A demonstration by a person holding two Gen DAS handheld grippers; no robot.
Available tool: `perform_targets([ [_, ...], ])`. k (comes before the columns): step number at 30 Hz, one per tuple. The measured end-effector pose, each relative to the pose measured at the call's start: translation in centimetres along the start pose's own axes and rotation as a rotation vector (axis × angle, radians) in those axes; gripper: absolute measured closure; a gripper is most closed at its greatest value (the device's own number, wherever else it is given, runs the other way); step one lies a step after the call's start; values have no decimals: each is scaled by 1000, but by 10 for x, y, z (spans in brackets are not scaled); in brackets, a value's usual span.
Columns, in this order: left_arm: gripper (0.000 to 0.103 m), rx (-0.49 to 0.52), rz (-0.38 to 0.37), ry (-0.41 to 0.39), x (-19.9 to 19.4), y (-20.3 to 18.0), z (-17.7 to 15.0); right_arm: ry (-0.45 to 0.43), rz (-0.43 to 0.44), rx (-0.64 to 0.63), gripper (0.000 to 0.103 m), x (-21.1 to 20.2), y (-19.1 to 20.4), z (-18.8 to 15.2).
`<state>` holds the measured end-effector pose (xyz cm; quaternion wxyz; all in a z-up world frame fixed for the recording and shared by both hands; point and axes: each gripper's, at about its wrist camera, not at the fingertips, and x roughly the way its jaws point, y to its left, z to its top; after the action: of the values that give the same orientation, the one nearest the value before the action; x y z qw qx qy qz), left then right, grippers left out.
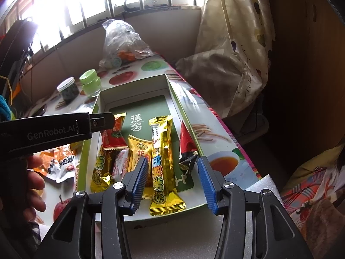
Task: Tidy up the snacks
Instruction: 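Move both open tools back over the orange snack packets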
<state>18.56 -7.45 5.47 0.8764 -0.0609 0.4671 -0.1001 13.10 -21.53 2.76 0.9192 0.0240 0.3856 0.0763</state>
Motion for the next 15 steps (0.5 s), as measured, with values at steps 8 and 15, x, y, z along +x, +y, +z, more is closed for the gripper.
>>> perform_targets([
  [8,54,16,3,-20,-11,-5,-6,-12,-13,-12,55,-7,0,-2],
  [15,54,45,26,-57,-27,-8,-14,-34,-9,-22,54,-15,5,-4],
])
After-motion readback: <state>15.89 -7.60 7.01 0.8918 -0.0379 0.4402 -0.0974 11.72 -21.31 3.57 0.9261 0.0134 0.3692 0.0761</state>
